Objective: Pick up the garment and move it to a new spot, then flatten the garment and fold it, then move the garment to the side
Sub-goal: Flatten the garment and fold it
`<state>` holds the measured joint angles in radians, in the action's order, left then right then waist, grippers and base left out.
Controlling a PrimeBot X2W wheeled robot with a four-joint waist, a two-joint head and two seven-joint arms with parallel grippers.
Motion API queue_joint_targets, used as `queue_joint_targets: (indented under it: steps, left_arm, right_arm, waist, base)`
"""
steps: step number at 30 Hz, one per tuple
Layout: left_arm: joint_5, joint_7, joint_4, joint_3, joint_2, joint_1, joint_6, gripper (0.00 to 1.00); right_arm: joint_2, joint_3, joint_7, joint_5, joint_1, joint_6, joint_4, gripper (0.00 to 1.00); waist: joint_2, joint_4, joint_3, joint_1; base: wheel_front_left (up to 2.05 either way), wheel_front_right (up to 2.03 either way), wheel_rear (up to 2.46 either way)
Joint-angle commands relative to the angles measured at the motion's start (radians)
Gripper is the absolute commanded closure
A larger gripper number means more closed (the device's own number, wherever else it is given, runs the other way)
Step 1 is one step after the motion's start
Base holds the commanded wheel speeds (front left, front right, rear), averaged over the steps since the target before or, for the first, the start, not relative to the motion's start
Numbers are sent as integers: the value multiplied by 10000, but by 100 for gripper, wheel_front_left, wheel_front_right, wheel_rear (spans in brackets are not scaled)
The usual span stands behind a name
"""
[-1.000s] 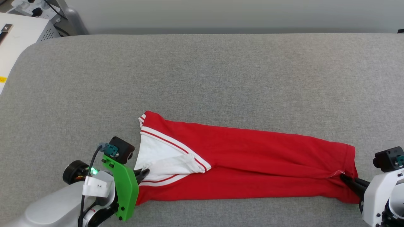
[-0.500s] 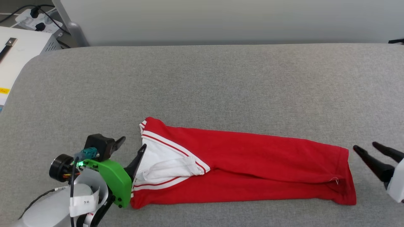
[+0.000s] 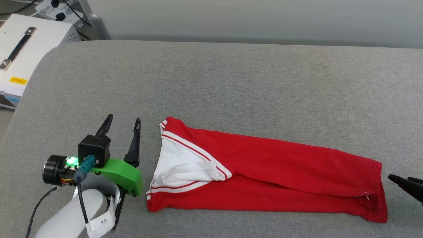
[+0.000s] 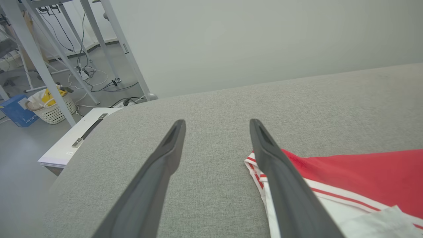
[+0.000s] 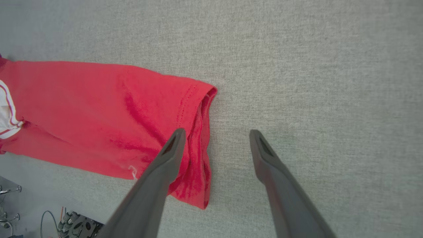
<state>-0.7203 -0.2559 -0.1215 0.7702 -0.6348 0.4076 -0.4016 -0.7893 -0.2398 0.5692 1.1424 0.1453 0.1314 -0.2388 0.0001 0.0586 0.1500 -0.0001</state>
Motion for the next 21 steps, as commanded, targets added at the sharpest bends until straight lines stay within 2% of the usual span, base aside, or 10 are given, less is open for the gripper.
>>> queue_joint_targets:
  steps: [1, 13, 14, 21]
  left_arm:
    - [1029, -57, 220, -976, 590, -794, -82, 0]
    - [3533, -58, 516, -3759, 2525, -2468, 869, 0]
    - [3880, -58, 556, -4079, 2825, -2691, 1103, 0]
    - [4946, -58, 733, -5135, 3843, -3179, 1815, 0]
  right_arm:
    - [378, -104, 85, -13, 236, -7, -366, 0]
    - [1385, -755, 80, 32, 480, -7, -903, 0]
    - [1502, -904, -8, 67, 464, -7, -842, 0]
    - [1726, -1435, -498, 36, 519, -7, -786, 0]
  waist:
    - [-1, 294, 225, 1]
    - [-1, 671, 492, 1]
    - [-1, 698, 505, 1]
    - [-1, 712, 517, 1]
  base:
    - [0, 0, 0]
    - [0, 0, 0]
    - [0, 0, 0]
    - [0, 0, 0]
